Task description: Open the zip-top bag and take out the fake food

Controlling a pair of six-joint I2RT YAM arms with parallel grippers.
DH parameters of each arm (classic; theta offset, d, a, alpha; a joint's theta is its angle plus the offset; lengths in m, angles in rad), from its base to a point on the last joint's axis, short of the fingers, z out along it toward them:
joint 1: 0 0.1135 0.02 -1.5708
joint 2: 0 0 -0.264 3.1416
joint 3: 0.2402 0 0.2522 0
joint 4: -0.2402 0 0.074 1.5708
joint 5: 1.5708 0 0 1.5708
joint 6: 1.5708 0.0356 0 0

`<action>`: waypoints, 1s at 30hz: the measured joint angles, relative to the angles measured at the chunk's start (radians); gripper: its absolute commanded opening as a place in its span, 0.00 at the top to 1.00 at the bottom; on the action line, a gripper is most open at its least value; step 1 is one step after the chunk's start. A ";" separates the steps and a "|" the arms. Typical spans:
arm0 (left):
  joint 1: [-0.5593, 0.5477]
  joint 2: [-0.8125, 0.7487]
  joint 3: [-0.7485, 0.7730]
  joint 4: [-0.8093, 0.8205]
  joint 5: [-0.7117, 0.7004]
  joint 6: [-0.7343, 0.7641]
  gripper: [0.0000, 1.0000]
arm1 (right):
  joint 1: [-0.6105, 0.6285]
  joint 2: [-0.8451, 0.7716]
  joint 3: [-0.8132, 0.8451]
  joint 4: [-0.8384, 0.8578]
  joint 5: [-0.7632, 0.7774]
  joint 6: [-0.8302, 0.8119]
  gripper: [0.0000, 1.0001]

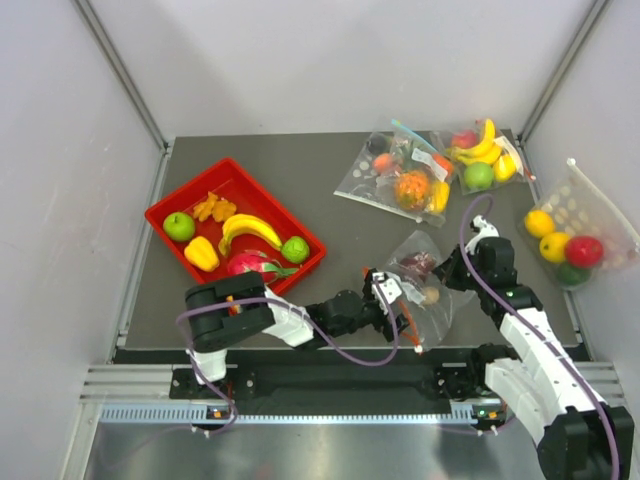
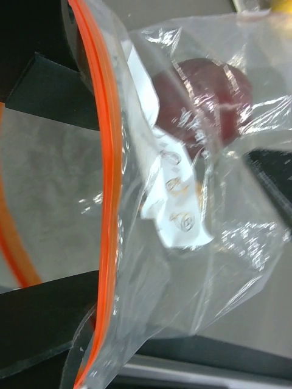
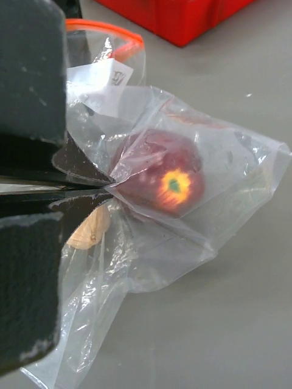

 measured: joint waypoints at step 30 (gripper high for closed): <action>-0.015 0.144 0.099 0.169 0.008 0.008 0.01 | 0.283 0.149 -0.006 -0.102 0.430 0.172 1.00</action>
